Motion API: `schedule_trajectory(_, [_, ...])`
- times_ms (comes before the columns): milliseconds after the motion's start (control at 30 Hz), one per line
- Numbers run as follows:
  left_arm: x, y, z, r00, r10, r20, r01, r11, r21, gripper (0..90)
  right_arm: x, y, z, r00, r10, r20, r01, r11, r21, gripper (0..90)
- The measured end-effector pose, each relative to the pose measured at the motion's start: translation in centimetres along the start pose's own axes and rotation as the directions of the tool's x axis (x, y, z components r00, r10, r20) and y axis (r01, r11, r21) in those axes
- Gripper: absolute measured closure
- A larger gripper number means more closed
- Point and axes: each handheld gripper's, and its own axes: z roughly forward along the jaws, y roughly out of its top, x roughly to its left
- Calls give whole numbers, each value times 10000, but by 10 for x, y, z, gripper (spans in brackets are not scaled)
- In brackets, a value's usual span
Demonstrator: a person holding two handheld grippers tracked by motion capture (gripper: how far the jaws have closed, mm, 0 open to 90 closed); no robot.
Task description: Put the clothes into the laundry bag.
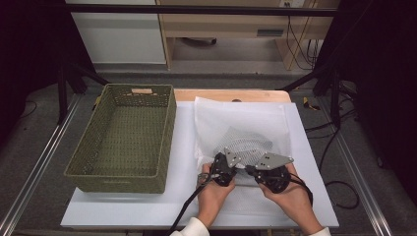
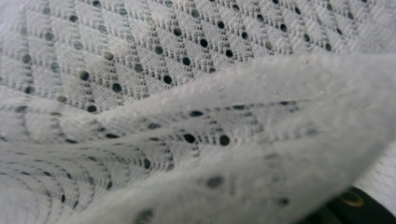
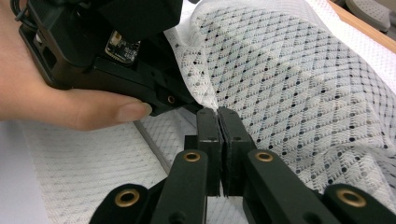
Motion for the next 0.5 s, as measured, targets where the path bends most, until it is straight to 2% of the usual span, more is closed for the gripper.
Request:
schedule_trajectory(233, [1,1,4,9999,-38,-168,38,10000,17,900,-1,-1,3,9999,69,77,-70,10000,18,889])
schedule_trajectory(500, [1,2,8,9993,-138,-358,130,9997,-222,900,-4,-2,4,9996,201,203,-200,9998,-77,889])
